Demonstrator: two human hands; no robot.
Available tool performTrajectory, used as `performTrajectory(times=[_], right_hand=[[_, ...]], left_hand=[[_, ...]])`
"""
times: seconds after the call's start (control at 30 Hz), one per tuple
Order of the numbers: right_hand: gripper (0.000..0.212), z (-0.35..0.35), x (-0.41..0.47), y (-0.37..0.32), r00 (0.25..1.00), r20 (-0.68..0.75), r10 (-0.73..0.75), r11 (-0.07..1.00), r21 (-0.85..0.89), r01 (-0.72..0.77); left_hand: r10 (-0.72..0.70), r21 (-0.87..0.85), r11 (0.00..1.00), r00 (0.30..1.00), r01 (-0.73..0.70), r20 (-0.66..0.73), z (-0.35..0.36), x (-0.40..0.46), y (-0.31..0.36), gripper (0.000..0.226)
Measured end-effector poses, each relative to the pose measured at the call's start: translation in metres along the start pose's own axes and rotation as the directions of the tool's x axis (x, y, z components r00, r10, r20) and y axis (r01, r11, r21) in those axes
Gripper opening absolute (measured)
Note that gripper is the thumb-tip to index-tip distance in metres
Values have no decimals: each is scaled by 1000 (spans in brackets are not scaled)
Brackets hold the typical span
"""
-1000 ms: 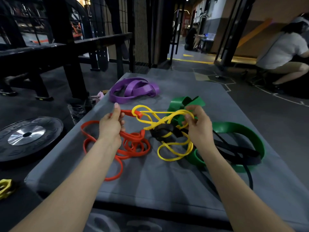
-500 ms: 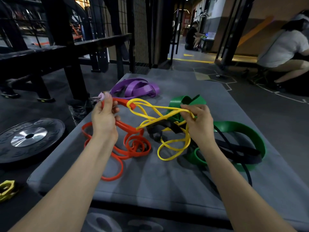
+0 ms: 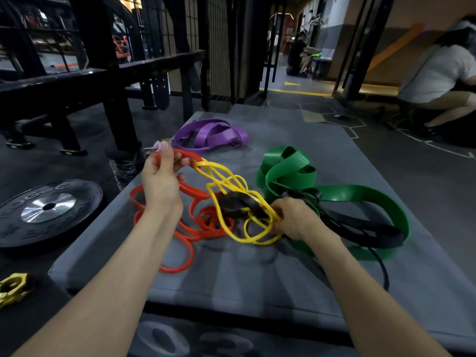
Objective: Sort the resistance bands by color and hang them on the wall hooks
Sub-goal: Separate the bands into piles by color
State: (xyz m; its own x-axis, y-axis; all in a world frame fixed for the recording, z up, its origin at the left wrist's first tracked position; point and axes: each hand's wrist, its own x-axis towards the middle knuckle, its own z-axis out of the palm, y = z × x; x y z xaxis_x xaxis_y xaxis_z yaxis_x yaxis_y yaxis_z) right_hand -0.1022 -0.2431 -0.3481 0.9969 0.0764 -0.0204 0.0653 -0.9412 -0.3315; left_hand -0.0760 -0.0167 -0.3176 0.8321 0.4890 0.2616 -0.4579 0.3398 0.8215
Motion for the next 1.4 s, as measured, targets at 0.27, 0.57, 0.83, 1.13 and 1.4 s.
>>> performTrajectory(times=[0.27, 0.57, 0.83, 1.13, 1.4], right_hand=[[27, 10, 2, -1, 996, 45, 74, 996, -62, -71], [19, -47, -12, -11, 975, -109, 194, 602, 798, -31], [8, -77, -14, -5, 928, -273, 252, 721, 692, 8], [23, -73, -14, -3, 944, -306, 123, 969, 240, -48], [53, -59, 2, -56, 975, -154, -160, 923, 326, 203]], left_hand=[[7, 21, 1000, 1000, -7, 16, -2, 0, -1, 25], [33, -19, 999, 999, -33, -12, 0, 9, 5, 25], [83, -92, 992, 994, -90, -74, -3, 14, 11, 21], [109, -69, 991, 990, -115, -90, -8, 9, 14, 20], [137, -125, 985, 980, -120, 144, -5, 7, 27, 19]])
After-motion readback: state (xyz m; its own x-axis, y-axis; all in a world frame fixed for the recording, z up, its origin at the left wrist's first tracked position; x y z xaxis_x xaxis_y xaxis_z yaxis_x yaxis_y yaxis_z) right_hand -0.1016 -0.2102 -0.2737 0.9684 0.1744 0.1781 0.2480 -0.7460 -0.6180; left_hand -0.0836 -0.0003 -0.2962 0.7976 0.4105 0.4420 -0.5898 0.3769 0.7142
